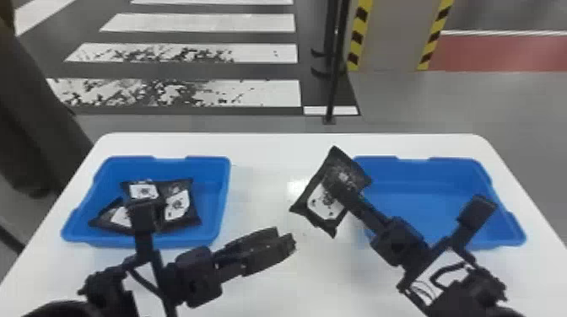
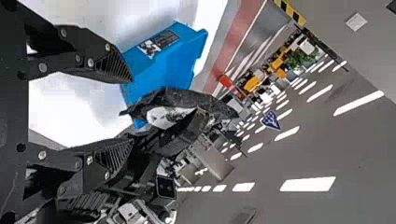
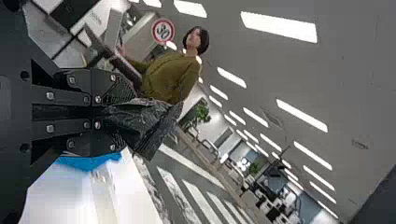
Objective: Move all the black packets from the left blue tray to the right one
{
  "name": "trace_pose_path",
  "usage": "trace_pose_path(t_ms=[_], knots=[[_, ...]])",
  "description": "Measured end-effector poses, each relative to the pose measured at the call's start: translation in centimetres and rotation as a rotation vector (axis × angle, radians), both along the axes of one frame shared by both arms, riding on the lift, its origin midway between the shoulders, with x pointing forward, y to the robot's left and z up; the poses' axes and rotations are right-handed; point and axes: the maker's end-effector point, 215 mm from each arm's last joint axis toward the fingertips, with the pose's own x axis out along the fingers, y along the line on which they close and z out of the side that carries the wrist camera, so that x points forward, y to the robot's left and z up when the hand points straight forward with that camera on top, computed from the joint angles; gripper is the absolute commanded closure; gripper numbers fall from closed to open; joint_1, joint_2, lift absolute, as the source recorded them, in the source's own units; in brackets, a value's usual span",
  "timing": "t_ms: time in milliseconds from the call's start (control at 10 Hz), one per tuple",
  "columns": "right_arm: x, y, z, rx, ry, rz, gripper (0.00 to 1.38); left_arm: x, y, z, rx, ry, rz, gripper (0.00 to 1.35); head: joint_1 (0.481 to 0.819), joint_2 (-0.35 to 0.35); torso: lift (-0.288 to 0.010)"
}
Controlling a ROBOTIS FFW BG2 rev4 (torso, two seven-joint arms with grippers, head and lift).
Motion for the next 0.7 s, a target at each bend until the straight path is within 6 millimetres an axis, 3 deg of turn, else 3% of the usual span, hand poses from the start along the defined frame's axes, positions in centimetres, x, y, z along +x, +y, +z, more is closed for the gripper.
trace_pose_path(t_ms=[200, 300, 500, 600, 700], knots=[[5.0, -8.5, -2.4, -0.19, -0.002, -0.185, 1.19, 0.6, 1.7, -0.2, 0.01, -0.002, 0.037, 0.13, 0.695, -0.093, -0.14], [7.0, -12.8, -3.0, -0.268, 0.002, -0.281, 0.96, 1.1, 2.8, -0.1, 0.018, -0.009, 0.064, 0.13, 0.695, -0.142, -0.14], [9.1, -17.0, -4.2, -0.353, 0.03, -0.369, 0.18, 2.3, 6.2, -0.8, 0.067, -0.013, 0.139, 0.14, 0.695, -0.158, -0.14], [9.4, -18.0, -4.9, -0.401, 0.04, -0.391, 0.05, 2.8, 7.7, -1.1, 0.094, -0.011, 0.171, 0.15, 0.695, -0.153, -0.14], [9.0, -19.6, -4.6, -0.514, 0.025, -0.454, 0.12, 3.2, 9.4, -1.5, 0.123, -0.01, 0.205, 0.15, 0.695, -0.147, -0.14]])
